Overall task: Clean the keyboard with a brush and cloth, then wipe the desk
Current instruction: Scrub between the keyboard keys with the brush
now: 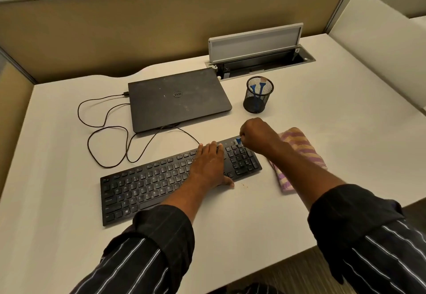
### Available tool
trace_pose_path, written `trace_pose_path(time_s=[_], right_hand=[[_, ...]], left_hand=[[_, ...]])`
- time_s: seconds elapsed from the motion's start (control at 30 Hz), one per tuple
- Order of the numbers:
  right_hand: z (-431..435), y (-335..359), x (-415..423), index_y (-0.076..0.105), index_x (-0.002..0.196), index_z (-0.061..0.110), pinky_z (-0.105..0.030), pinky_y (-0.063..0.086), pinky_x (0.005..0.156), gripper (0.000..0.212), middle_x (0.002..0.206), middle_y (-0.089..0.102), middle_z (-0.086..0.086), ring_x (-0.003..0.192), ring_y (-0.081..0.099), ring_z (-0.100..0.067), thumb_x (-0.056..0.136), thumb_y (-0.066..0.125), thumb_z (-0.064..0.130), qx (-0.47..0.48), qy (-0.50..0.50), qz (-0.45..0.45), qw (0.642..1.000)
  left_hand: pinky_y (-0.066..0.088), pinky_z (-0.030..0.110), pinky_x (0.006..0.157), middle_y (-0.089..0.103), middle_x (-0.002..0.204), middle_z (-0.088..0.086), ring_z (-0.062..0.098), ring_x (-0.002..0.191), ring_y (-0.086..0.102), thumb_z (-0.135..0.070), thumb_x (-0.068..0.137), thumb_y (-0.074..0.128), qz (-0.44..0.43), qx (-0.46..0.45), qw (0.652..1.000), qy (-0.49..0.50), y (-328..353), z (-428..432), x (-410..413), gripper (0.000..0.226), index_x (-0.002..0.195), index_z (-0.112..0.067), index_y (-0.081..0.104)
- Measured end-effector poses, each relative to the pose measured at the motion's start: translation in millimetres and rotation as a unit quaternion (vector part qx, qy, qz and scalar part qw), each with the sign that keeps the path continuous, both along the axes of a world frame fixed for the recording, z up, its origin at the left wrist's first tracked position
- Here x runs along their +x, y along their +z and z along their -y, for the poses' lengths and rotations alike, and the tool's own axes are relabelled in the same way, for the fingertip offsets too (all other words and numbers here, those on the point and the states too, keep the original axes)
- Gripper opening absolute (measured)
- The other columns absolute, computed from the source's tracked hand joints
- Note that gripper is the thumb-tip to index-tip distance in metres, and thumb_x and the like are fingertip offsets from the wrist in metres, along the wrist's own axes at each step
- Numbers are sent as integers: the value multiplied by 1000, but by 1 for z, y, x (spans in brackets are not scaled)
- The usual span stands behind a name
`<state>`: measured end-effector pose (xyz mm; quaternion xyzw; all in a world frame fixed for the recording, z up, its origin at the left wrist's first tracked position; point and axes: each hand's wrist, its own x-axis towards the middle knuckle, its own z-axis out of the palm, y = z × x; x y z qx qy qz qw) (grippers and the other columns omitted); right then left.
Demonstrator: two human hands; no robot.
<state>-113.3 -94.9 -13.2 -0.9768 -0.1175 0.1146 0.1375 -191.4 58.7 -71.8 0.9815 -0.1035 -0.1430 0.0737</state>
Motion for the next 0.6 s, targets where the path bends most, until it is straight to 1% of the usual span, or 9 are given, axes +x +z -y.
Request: trace_pose_path(time_s=[0.07,0.17,0.27,0.37,0.47,0.53,0.6], right_hand=[[3,-2,1,74,107,3,-32,52,79,23,99,71,-16,84,65,-27,91,62,16,6,-18,7,1000],[10,-3,1,74,108,4,-31,52,79,23,101,71,-16,85,65,-27,90,62,15,2,-12,6,1000],[16,-1,-2,74,105,3,-35,56,78,23,99,72,-16,83,66,-25,87,68,16,-34,10,-37,999],[19,5,-1,71,102,2,-32,55,74,24,97,71,-13,80,63,-22,82,73,15,-62,29,-79,994],[17,10,1,74,101,3,-32,56,73,20,94,72,-13,76,64,-21,83,69,12,-38,27,-48,998],[15,9,2,75,102,3,-34,57,78,20,96,73,-14,80,67,-24,86,65,10,-20,19,-21,999],[14,5,-2,75,104,3,-34,56,80,21,98,72,-15,83,66,-25,86,65,9,-31,21,-23,999]], left_hand=[[4,47,125,20,162,15,32,151,16,-76,66,74,-2,0,1000,-1,0,0,1,129,158,-8,14],[5,47,125,21,162,14,32,150,18,-76,65,74,-1,1,1000,-1,0,0,1,129,157,-8,15],[6,48,125,20,162,15,32,151,16,-76,65,75,-4,0,1000,-1,-1,-1,1,130,158,-7,14],[5,47,125,20,163,15,32,151,16,-75,66,75,-3,-1,1000,-1,0,-1,0,130,158,-7,14],[6,47,124,23,161,14,32,150,19,-76,64,75,2,-1,1000,-1,0,0,0,130,157,-6,16],[6,47,124,24,161,13,32,150,20,-76,64,75,3,0,1000,-1,1,0,0,130,157,-6,17],[7,47,125,23,161,14,32,150,20,-77,64,75,3,2,1000,-2,1,0,0,130,157,-6,17]])
